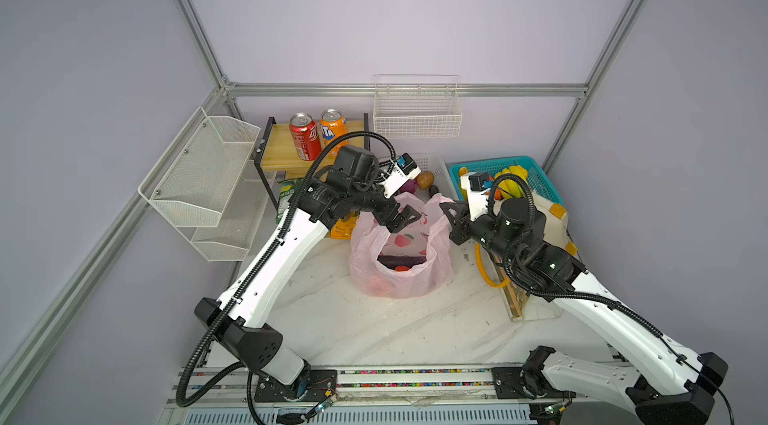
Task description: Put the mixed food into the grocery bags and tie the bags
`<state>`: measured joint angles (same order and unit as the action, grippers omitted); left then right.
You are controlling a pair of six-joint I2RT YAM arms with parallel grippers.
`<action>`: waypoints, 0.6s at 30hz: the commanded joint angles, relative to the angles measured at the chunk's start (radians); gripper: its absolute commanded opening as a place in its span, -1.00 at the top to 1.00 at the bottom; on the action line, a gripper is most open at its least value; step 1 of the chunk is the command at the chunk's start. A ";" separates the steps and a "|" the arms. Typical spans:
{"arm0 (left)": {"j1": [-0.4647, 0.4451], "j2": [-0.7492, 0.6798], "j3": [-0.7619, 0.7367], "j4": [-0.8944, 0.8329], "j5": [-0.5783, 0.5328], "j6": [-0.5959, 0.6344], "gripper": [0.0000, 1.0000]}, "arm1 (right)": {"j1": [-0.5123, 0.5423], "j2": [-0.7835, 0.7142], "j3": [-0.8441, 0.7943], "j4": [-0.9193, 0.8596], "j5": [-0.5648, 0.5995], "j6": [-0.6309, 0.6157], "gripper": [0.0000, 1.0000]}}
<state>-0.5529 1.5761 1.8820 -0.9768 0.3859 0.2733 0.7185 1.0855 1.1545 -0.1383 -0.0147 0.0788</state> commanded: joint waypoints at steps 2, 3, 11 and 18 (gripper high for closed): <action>0.001 0.005 0.121 -0.075 0.003 0.045 -1.00 | -0.002 -0.015 0.000 0.034 0.009 -0.009 0.91; 0.001 0.007 0.124 -0.088 0.010 0.047 -1.00 | -0.002 -0.015 0.000 0.033 0.008 -0.009 0.91; 0.022 -0.005 0.100 -0.125 -0.010 0.034 -0.72 | -0.002 -0.007 -0.003 0.035 0.009 -0.012 0.91; 0.037 -0.021 0.077 -0.086 -0.004 0.000 -0.19 | -0.003 0.000 -0.003 0.036 0.010 -0.010 0.91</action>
<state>-0.5236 1.6001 1.8908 -1.0916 0.3698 0.2909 0.7185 1.0859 1.1545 -0.1379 -0.0147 0.0734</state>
